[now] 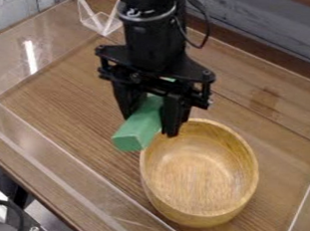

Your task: Remove the green block from inside the brown bowl and put it on the table

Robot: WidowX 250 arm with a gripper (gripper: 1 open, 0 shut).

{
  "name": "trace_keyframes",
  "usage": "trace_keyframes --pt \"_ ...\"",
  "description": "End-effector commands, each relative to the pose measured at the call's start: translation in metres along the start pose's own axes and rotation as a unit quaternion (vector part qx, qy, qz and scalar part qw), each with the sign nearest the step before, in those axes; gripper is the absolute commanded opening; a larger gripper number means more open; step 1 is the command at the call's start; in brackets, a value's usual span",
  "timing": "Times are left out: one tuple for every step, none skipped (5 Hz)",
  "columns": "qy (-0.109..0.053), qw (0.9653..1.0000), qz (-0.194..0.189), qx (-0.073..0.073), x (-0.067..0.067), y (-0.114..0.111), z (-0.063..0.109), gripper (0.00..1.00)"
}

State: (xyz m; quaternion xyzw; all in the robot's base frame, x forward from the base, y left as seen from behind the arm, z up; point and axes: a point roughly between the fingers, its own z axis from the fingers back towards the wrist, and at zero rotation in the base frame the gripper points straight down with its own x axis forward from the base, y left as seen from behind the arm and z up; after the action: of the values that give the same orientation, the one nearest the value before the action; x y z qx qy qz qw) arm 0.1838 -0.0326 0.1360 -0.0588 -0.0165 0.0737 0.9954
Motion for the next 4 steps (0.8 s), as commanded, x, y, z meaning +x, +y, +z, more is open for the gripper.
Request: trace_keyframes --pt "-0.022 0.9997 0.006 -0.004 0.003 0.001 0.006 0.00" --pt "-0.025 0.9996 0.009 -0.005 0.002 0.003 0.005 0.00" --pt "-0.026 0.9996 -0.010 -0.003 0.005 0.022 0.008 0.00" --pt "-0.031 0.9990 -0.033 0.002 0.010 0.057 0.007 0.00"
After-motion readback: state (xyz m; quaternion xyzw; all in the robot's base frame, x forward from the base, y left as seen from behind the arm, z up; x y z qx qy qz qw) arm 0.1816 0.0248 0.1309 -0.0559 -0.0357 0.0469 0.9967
